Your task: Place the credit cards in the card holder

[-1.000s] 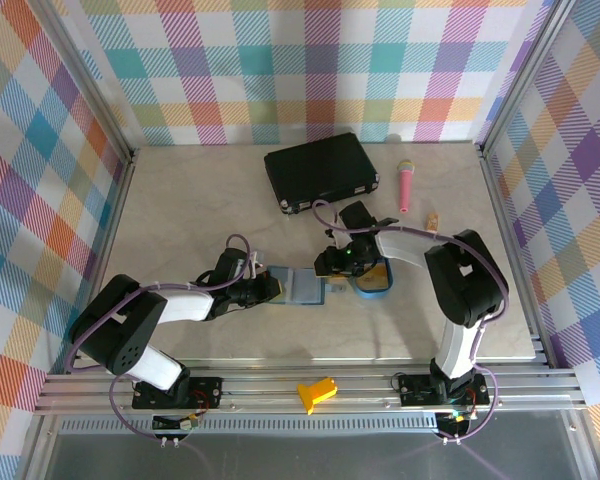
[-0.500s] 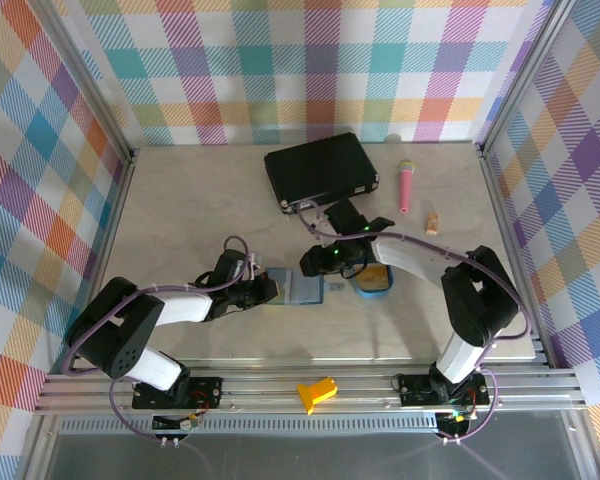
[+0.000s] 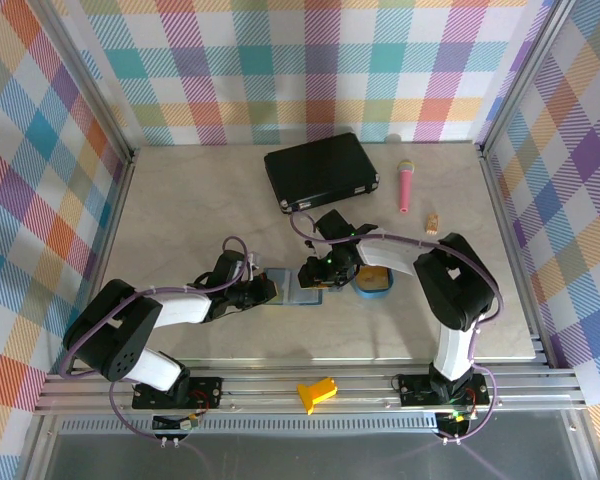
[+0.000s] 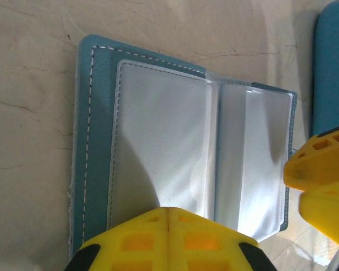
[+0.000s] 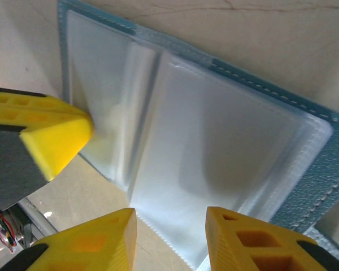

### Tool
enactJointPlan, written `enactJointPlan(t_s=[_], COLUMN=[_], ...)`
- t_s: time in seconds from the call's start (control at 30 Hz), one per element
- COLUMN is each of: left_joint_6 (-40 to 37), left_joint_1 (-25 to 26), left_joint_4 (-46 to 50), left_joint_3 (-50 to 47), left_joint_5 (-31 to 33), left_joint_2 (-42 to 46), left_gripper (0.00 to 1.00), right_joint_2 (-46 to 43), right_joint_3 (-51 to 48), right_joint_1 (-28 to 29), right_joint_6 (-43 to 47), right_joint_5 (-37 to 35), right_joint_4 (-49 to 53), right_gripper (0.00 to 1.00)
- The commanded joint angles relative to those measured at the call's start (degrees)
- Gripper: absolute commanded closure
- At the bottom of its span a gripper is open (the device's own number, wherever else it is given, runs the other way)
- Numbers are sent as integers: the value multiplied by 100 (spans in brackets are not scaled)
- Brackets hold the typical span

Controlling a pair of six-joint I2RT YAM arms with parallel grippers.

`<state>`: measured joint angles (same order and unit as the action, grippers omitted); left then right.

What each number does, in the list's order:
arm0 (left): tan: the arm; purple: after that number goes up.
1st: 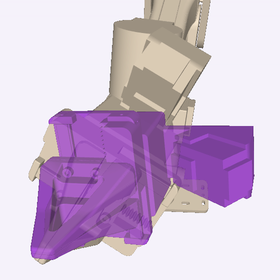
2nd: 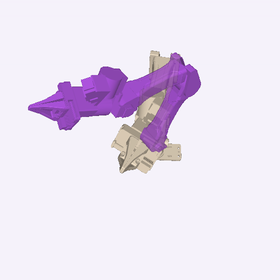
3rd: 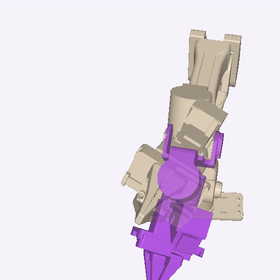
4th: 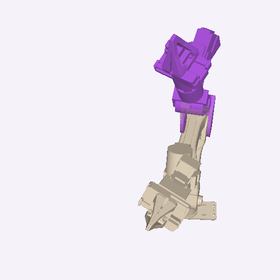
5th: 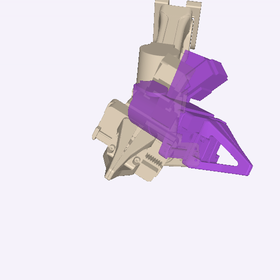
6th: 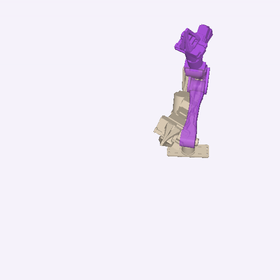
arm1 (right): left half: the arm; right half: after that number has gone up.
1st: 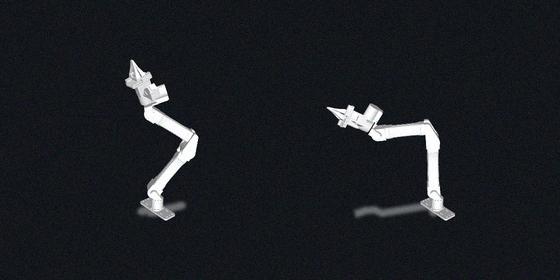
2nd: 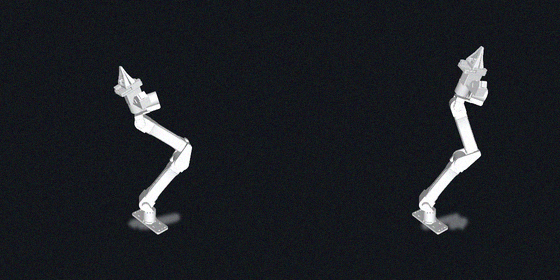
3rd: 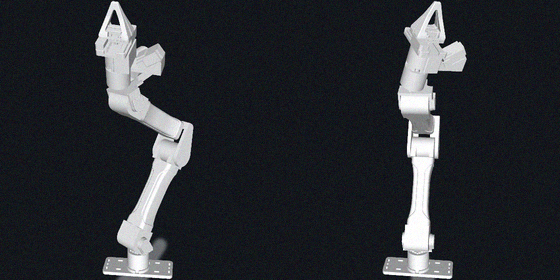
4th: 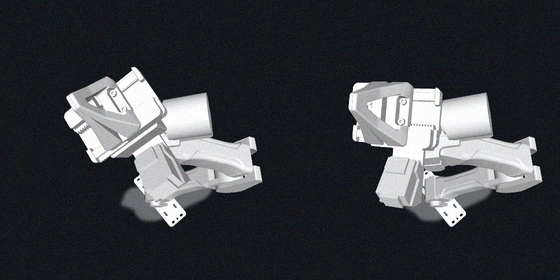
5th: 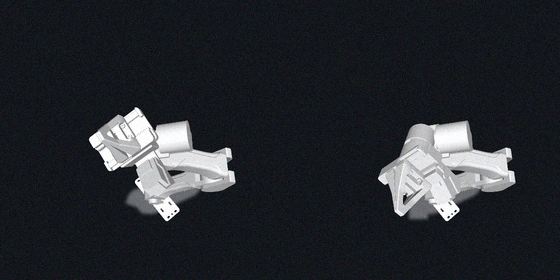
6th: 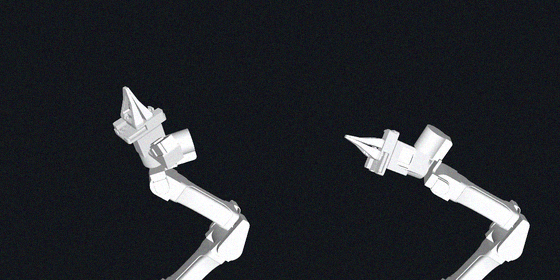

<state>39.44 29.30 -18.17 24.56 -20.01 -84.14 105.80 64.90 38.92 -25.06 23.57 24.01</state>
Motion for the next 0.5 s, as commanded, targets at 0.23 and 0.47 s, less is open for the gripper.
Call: enactJointPlan(t_s=[0.23,0.47], left_joint_6=[-37,-21], left_joint_1=[-78,-73], left_joint_4=[65,-294], left_joint_3=[-240,-280], left_joint_5=[165,-63], left_joint_2=[178,108], left_gripper=[100,100], right_joint_2=[131,-469], right_joint_3=[-29,-230], right_joint_1=[-172,-224], right_joint_6=[-87,235], right_joint_5=[-37,599], right_joint_4=[79,-574], right_gripper=[62,62])
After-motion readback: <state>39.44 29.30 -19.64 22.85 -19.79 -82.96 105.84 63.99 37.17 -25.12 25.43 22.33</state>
